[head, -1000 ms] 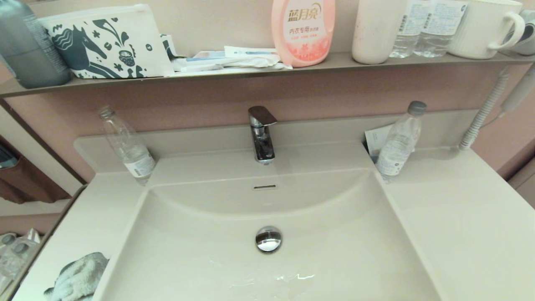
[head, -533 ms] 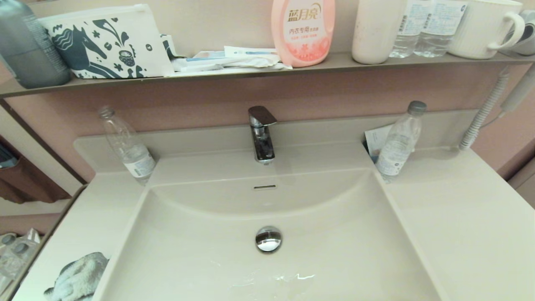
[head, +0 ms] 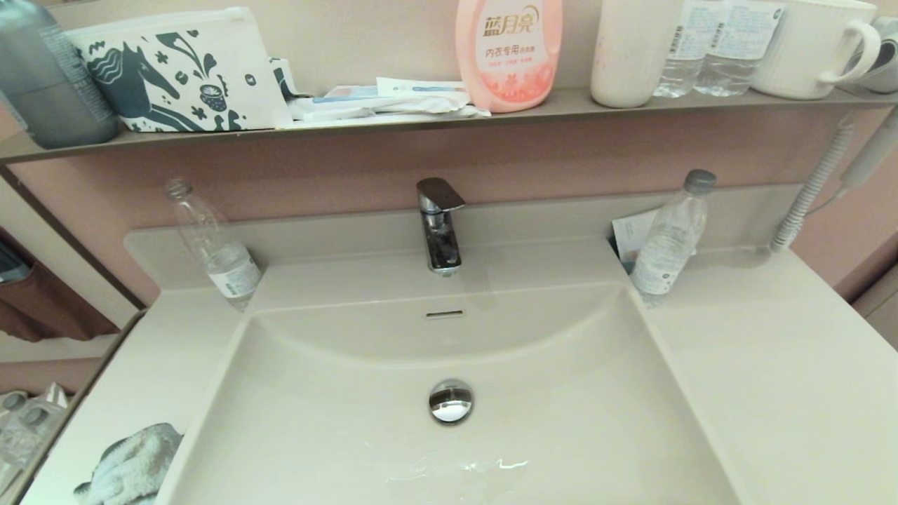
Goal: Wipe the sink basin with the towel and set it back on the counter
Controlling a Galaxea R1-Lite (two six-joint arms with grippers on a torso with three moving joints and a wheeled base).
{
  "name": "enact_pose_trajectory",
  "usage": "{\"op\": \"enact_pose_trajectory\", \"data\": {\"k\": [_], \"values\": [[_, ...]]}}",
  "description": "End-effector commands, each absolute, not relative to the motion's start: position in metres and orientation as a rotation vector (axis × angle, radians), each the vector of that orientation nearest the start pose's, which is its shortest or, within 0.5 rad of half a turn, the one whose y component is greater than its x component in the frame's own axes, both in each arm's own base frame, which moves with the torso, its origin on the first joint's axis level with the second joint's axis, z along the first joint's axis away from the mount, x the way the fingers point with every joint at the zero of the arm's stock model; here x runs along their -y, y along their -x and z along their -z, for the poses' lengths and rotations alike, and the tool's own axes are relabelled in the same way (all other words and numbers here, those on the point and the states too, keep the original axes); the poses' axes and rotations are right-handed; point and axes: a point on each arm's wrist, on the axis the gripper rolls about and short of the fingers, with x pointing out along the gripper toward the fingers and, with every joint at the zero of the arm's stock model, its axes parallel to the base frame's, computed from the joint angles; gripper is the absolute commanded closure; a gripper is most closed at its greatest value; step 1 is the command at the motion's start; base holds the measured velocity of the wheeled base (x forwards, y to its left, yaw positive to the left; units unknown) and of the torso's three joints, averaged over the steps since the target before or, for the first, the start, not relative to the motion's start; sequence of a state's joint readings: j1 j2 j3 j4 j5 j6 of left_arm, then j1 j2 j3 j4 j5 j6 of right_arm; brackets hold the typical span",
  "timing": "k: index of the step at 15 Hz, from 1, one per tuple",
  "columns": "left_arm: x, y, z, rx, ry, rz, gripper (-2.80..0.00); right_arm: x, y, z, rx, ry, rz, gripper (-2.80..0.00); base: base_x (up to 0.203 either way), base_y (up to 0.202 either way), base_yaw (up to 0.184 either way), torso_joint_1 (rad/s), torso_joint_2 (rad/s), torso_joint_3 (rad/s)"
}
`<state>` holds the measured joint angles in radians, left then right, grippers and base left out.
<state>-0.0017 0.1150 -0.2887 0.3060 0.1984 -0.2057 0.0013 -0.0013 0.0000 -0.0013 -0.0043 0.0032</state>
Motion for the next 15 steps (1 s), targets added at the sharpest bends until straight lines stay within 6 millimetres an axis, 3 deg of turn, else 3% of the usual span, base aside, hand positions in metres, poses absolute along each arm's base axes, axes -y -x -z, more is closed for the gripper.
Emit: {"op": "enact_pose_trajectory", "data": {"k": [1,5,10,15], "values": [[-0.004,0.038,-0.120,-0.079,0.194,-0.206,0.00,0.000,0.023,-0.076,0.002,-0.003,0.003,0.00,0.000,0.000,0.000,0.000,0.00,0.000],[-0.003,0.042,-0.104,-0.061,0.115,-0.154,0.00,0.000,0.023,-0.076,0.002,-0.004,0.003,0.00,0.000,0.000,0.000,0.000,0.00,0.000],[-0.002,0.033,-0.087,-0.071,0.058,-0.094,0.00,0.000,0.023,-0.076,0.002,-0.005,0.003,0.00,0.000,0.000,0.000,0.000,0.00,0.000],[0.000,0.029,-0.081,-0.061,0.016,-0.012,0.00,0.000,0.023,-0.076,0.002,-0.003,0.003,0.00,0.000,0.000,0.000,0.000,0.00,0.000]]}}
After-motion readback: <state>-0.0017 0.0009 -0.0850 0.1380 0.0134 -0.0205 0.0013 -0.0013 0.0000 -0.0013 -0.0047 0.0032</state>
